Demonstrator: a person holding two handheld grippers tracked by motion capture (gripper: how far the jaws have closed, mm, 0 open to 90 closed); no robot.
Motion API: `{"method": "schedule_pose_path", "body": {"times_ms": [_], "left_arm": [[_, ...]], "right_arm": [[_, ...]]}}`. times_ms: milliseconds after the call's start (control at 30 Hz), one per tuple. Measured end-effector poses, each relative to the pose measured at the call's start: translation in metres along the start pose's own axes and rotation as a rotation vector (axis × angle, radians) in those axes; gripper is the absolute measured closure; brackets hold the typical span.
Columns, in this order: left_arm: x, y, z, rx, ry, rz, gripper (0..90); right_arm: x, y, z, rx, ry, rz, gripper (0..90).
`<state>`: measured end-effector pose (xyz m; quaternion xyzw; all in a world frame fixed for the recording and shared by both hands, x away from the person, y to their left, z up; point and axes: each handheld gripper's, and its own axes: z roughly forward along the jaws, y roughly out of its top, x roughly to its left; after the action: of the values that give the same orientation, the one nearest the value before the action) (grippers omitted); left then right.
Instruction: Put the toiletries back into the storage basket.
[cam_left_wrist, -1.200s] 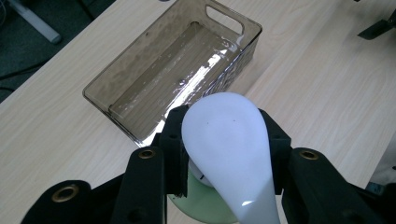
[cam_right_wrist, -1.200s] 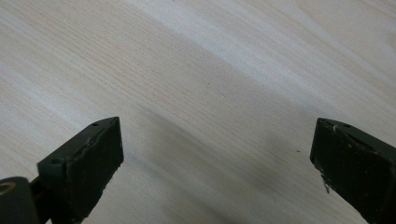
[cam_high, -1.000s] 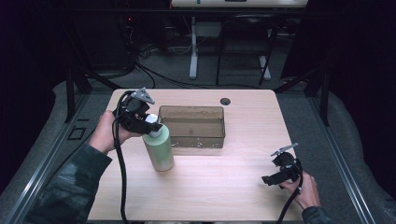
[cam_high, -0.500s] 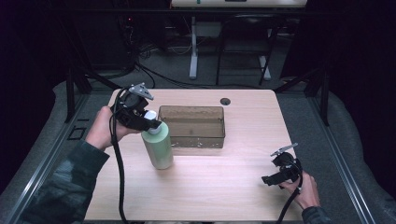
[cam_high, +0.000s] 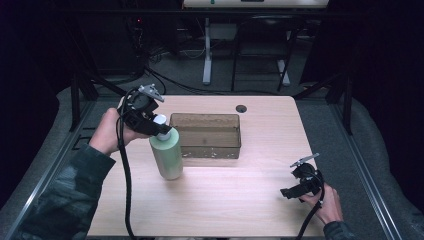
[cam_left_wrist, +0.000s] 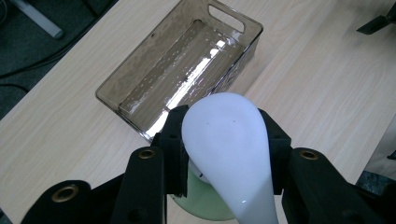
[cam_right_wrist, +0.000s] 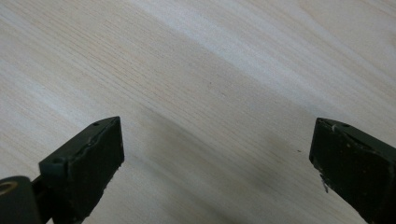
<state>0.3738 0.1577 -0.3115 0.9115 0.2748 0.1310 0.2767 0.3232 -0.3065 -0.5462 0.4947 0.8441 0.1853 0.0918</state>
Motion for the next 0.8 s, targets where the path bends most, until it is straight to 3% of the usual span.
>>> {"method": "schedule_pose_path", "body": {"times_ms": [800], "left_arm": [[0.004,0.022,-0.017,-0.004,0.018,0.016,62.8]], "right_arm": [[-0.001,0.000,-0.001,-0.003,-0.003,-0.002,2.9]]}}
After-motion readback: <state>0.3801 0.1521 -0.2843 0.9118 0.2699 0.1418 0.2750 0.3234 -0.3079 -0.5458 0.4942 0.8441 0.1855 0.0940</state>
